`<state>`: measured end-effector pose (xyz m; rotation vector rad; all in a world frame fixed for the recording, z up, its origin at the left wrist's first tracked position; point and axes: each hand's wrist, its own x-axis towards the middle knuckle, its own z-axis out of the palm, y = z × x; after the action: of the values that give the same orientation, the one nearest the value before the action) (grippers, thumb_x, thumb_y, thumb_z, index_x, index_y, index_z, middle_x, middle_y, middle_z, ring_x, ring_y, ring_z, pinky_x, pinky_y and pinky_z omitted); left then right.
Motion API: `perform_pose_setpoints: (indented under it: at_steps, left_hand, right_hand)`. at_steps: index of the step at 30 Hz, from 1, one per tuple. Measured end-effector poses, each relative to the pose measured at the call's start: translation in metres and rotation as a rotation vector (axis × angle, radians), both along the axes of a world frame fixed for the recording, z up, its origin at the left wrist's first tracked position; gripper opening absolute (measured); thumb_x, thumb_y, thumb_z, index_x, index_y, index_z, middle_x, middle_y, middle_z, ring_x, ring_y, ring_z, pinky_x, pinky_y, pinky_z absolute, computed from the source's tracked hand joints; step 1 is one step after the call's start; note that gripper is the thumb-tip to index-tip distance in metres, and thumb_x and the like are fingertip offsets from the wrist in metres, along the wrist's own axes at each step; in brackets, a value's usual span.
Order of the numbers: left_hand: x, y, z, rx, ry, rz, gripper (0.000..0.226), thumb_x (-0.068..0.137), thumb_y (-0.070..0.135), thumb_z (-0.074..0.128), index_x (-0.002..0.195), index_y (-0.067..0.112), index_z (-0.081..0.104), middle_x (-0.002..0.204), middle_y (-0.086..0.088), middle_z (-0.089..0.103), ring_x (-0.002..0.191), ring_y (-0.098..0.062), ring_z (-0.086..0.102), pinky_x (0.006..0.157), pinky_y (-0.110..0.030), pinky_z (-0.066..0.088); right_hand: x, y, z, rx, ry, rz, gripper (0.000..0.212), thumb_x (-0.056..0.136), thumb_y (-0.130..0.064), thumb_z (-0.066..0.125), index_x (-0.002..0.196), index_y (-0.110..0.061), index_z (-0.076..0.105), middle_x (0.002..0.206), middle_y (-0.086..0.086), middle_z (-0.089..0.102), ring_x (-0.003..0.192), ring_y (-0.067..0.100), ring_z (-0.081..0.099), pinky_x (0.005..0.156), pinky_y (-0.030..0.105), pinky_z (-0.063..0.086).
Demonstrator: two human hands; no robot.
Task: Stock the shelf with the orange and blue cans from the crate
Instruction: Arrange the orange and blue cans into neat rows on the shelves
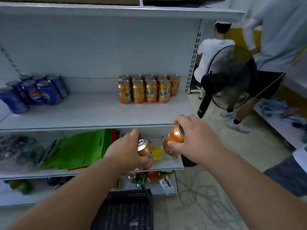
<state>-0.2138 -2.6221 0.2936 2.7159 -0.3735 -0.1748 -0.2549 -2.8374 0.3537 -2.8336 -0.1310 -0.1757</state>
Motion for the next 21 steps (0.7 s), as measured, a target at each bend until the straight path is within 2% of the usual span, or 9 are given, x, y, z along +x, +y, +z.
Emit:
perform_pose_setpoints:
  at_steps: [6, 11, 15, 18, 21]
  left_hand:
    - [0.059, -0.002, 0.029, -0.034, -0.106, 0.007, 0.058, 0.067, 0.048, 0.072, 0.116, 0.034, 0.043, 0.102, 0.009, 0.058, 0.085, -0.015, 0.058, 0.074, -0.035, 0.054]
    - [0.115, -0.052, 0.031, -0.073, -0.162, -0.001, 0.065, 0.065, 0.048, 0.075, 0.122, 0.034, 0.047, 0.107, 0.008, 0.056, 0.099, -0.018, 0.056, 0.079, -0.032, 0.047]
    - [0.157, -0.105, 0.029, -0.042, -0.17, -0.023, 0.074, 0.066, 0.046, 0.078, 0.131, 0.033, 0.044, 0.124, 0.004, 0.053, 0.111, -0.021, 0.053, 0.085, -0.031, 0.041]
    - [0.192, -0.141, 0.028, 0.031, -0.154, -0.047, 0.078, 0.068, 0.046, 0.079, 0.135, 0.035, 0.041, 0.131, 0.001, 0.039, 0.117, -0.025, 0.05, 0.09, -0.037, 0.048]
    - [0.228, -0.164, 0.034, 0.072, -0.17, -0.118, 0.073, 0.07, 0.042, 0.077, 0.135, 0.032, 0.045, 0.13, -0.001, 0.039, 0.116, -0.026, 0.05, 0.088, -0.038, 0.05]
  right_hand:
    - [0.052, 0.004, 0.004, 0.162, -0.066, -0.074, 0.075, 0.067, -0.054, 0.08, 0.125, -0.029, 0.041, 0.118, -0.005, 0.047, 0.11, 0.016, 0.048, 0.088, 0.029, 0.044]
    - [0.107, -0.036, -0.009, 0.179, -0.133, -0.097, 0.075, 0.064, -0.048, 0.083, 0.125, -0.028, 0.045, 0.117, -0.003, 0.041, 0.108, 0.017, 0.049, 0.09, 0.031, 0.047]
    - [0.142, -0.082, -0.019, 0.197, -0.104, -0.091, 0.076, 0.068, -0.038, 0.084, 0.133, -0.025, 0.046, 0.123, 0.003, 0.043, 0.112, 0.022, 0.048, 0.091, 0.027, 0.041]
    - [0.162, -0.114, -0.025, 0.191, -0.087, -0.08, 0.078, 0.071, -0.04, 0.081, 0.137, -0.025, 0.044, 0.126, 0.002, 0.042, 0.114, 0.022, 0.046, 0.09, 0.027, 0.038]
    - [0.177, -0.134, -0.03, 0.204, -0.075, -0.078, 0.076, 0.072, -0.039, 0.079, 0.138, -0.026, 0.043, 0.126, 0.001, 0.042, 0.114, 0.022, 0.046, 0.086, 0.027, 0.036]
